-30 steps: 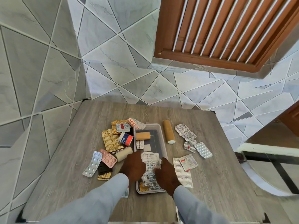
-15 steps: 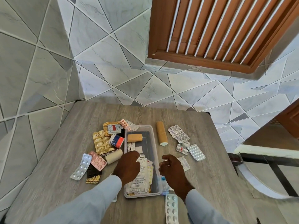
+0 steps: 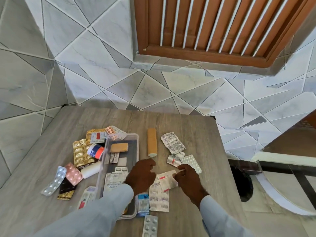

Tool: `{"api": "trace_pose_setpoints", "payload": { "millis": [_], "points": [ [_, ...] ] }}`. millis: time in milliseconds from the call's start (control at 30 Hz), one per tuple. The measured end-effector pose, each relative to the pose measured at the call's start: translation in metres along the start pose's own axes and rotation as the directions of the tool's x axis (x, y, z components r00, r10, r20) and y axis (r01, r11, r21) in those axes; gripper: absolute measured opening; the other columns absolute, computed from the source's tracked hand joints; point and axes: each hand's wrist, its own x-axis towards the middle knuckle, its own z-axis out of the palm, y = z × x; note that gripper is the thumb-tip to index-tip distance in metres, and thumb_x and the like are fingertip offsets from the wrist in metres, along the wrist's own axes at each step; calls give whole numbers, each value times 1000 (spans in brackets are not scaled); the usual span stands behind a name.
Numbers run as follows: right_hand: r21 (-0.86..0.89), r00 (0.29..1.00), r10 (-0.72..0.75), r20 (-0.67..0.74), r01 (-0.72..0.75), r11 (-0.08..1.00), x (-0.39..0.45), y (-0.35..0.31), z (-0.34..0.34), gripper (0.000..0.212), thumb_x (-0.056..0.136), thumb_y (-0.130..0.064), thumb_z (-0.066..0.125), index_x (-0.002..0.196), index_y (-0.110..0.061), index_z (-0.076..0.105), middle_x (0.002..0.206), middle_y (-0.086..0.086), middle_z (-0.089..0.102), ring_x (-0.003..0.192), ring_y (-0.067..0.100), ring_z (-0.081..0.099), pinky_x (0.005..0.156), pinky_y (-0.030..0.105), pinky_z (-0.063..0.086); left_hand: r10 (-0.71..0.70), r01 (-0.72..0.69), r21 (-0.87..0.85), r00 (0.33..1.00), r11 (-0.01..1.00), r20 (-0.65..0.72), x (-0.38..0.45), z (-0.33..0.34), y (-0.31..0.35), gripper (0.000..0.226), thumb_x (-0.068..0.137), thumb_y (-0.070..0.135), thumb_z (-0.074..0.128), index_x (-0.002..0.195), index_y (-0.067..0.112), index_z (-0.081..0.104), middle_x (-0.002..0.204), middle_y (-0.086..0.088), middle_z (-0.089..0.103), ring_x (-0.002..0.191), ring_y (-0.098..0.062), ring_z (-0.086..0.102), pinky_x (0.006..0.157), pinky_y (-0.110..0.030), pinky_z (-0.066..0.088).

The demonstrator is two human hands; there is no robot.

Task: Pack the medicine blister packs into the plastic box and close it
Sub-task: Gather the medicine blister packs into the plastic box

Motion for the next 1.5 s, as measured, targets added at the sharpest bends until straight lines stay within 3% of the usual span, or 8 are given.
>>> {"api": "trace_pose_setpoints", "payload": {
  "millis": [167,300,467,767,967,1067,1300,1500],
  "points": [
    [-424,984,-91,156,150,893,2,23,0,76,71,-40,75,136,-21,41,127,6,49,118,25,48,99,36,43,21,-106,357,972,928,236,-21,42,8,55,86,24,60,137,18,40,140,-7,44,130,-25,41,109,-33,33],
    [-648,893,-295,340,450,615,9,23,8,90,73,-48,68,147,-29,22,153,7,26,140,30,24,112,42,25,69,-331,728,928,601,366,-47,53,10,70,84,31,63,141,7,31,145,-23,33,136,-40,26,111,-53,23],
    [-679,797,-271,540,602,420,21,8,18,102,74,-46,72,149,-32,5,159,9,9,147,29,1,118,49,8,-14,-333,881,934,338,358,-55,51,-7,112,76,60,63,149,2,0,152,-37,0,136,-53,-23,107,-67,-14],
    [-749,837,-263,480,547,373,16,9,21,86,74,-42,72,144,-24,25,140,8,38,129,33,34,103,50,31,82,-314,840,947,442,310,-50,66,-22,55,97,13,33,144,-6,13,145,-38,27,141,-53,-3,110,-67,-8],
    [-665,911,-150,383,385,640,17,17,17,76,62,-45,79,125,-24,42,126,6,43,118,30,42,96,42,40,205,-427,802,904,418,375,-50,57,-18,34,91,5,37,124,3,47,124,-24,54,117,-42,47,113,-58,15],
    [-549,923,-124,363,320,772,19,21,11,59,68,-40,77,115,-18,48,116,6,51,109,27,50,92,38,45,220,-478,766,878,429,425,-51,48,-6,35,88,3,42,123,7,47,121,-19,54,107,-40,53,94,-49,36],
    [-347,930,-206,305,310,885,12,-8,-15,11,93,-26,54,95,-16,49,89,-1,56,88,21,55,72,31,42,221,-284,225,938,932,269,-48,-3,-5,42,82,-1,48,114,27,54,115,-1,57,106,-21,54,91,-36,45],
    [-172,883,-443,154,465,868,-5,-77,-42,5,88,-16,61,93,-16,58,86,-4,63,78,17,59,64,26,43,51,-59,115,996,992,77,-49,-97,-27,45,88,-9,46,109,30,53,98,-6,61,60,-6,51,42,-13,40]
  ]
}}
